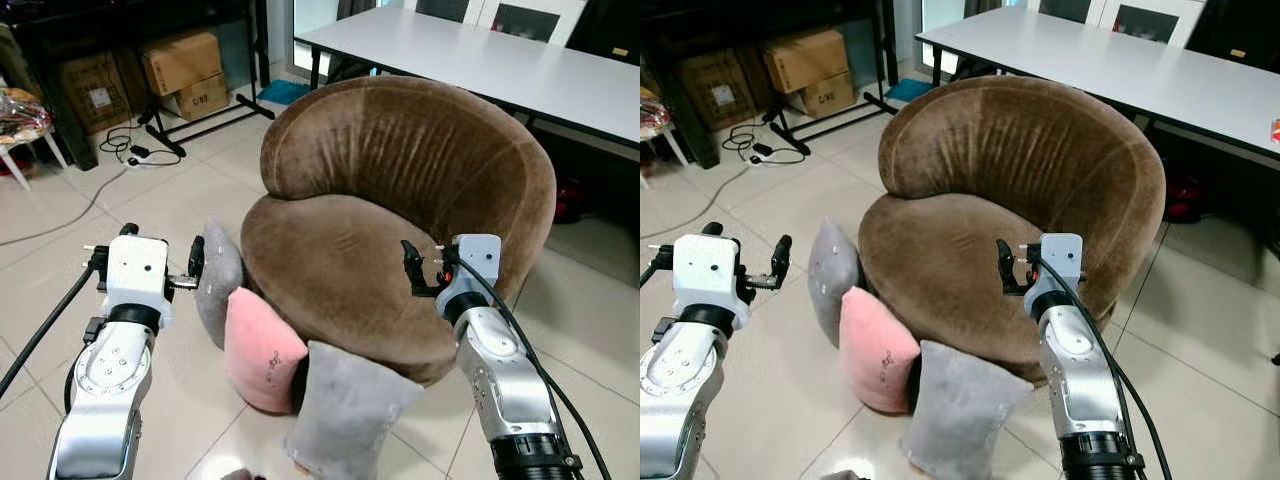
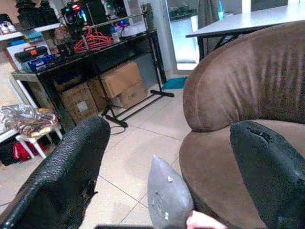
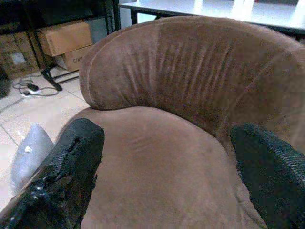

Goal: Move the pillow to the sofa from floor

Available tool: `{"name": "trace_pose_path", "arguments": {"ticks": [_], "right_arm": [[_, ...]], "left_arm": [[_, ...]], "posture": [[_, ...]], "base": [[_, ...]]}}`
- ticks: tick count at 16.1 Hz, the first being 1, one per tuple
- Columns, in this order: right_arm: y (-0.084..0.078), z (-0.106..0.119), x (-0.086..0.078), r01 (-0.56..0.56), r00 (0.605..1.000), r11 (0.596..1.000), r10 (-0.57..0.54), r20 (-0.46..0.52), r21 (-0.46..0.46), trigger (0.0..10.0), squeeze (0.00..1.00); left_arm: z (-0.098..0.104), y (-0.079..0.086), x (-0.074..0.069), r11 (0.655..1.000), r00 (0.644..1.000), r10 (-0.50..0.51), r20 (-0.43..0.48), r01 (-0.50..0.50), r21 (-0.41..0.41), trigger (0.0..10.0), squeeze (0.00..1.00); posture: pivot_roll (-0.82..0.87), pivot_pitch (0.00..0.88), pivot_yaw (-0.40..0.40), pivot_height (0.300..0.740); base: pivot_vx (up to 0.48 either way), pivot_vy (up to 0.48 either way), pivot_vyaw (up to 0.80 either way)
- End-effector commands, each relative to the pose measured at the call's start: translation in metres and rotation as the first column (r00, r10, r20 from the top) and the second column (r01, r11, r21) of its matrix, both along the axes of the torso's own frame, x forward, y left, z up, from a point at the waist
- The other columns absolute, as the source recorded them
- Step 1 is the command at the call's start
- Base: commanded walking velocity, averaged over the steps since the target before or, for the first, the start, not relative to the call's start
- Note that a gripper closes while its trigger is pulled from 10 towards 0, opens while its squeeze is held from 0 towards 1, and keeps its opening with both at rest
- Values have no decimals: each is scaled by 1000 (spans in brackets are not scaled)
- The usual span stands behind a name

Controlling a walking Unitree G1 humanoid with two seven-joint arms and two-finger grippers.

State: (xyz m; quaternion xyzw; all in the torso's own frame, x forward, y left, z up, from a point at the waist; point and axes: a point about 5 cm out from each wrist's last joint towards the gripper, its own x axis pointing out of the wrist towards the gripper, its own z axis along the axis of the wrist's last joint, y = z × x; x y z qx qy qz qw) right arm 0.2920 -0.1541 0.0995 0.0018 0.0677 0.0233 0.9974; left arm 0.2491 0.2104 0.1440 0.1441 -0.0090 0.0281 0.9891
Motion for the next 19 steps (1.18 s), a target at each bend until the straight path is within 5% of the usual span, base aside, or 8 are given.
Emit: {"name": "trace_pose_path", "arguments": {"ticks": [1, 9, 19], "right_arm": [[-2, 1, -3, 3, 1000, 1000, -3, 11, -16, 10000, 0], [-2, 2, -3, 15, 1000, 1000, -16, 27, 18, 10000, 0], [2, 5, 0, -16, 999, 1000, 17, 38, -9, 10000, 0]], "left_arm": [[-4, -1, 0, 1000, 1000, -20, -18, 20, 7, 10000, 0], [-9, -7, -3, 999, 998, -55, -36, 55, -3, 10000, 0], [-10, -9, -3, 997, 998, -56, -34, 55, -45, 10000, 0]], "posture": [[-60, 0, -27, 660], [-58, 0, -31, 581], [-55, 0, -45, 581]], "base": [[0, 0, 0], [0, 0, 0], [174, 0, 0]]}}
